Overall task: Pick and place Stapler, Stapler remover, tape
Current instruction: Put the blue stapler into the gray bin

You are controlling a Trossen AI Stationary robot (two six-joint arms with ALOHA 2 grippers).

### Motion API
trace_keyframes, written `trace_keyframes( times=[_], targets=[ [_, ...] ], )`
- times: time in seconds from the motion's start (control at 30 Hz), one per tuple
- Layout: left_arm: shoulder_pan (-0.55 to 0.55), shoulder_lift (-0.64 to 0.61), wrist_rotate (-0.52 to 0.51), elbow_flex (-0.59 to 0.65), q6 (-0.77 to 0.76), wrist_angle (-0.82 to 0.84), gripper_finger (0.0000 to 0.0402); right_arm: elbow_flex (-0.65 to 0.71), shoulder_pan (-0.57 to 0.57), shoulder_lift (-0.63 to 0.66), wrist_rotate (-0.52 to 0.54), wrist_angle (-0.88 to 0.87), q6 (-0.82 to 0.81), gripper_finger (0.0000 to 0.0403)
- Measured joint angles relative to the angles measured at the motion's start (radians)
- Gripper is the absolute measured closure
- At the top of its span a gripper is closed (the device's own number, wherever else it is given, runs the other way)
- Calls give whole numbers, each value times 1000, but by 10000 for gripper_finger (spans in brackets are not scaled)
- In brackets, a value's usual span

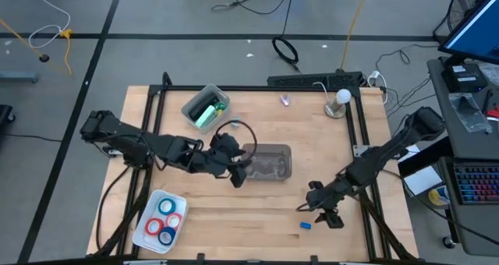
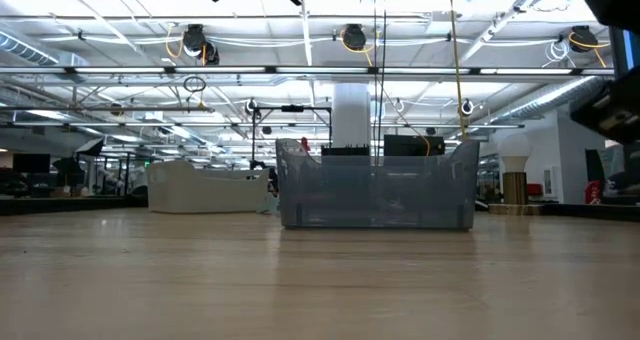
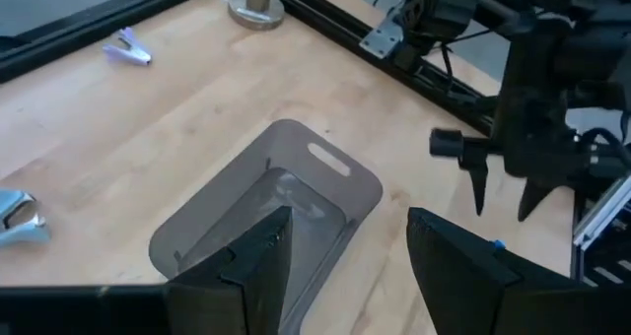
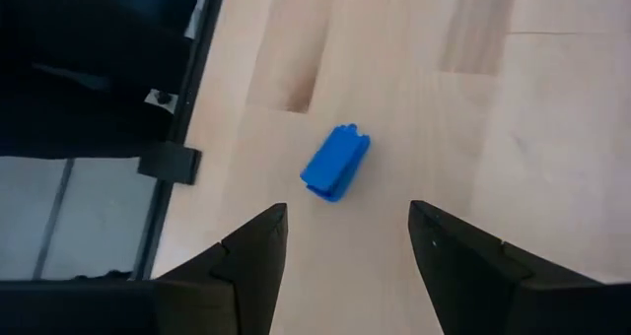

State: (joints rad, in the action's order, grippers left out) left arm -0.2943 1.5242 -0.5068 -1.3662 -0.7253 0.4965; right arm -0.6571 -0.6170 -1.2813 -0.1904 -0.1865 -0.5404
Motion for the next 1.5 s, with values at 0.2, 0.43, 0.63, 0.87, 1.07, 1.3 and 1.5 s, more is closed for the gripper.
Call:
trace_keyframes(
  times=[0.2, 0.43, 0.63, 0.87, 1.07, 1.3, 1.5],
  targets=[
    [-28, 0, -29, 0, -15, -2, 201, -30, 0, -120, -53, 60, -64, 195],
    [-59, 0, -48, 0, -5, -28, 201, -90, 0, -225, -50, 72, -65, 195],
    [-84, 0, -65, 0, -4, -27, 201, -100, 0, -260, -48, 68, -76, 195],
    [-99, 0, -72, 0, -7, -21, 201, -102, 2, -312, -55, 81, -121, 195],
    [-107, 0, -79, 0, -13, -23, 201, -104, 1, -353, -69, 118, -153, 197],
    [-116, 0, -81, 0, -17, -24, 201, -103, 0, -355, -44, 102, -153, 256],
    [-115, 0, -82, 0, -16, -23, 201, -102, 1, -355, -46, 98, -148, 329]
  ],
)
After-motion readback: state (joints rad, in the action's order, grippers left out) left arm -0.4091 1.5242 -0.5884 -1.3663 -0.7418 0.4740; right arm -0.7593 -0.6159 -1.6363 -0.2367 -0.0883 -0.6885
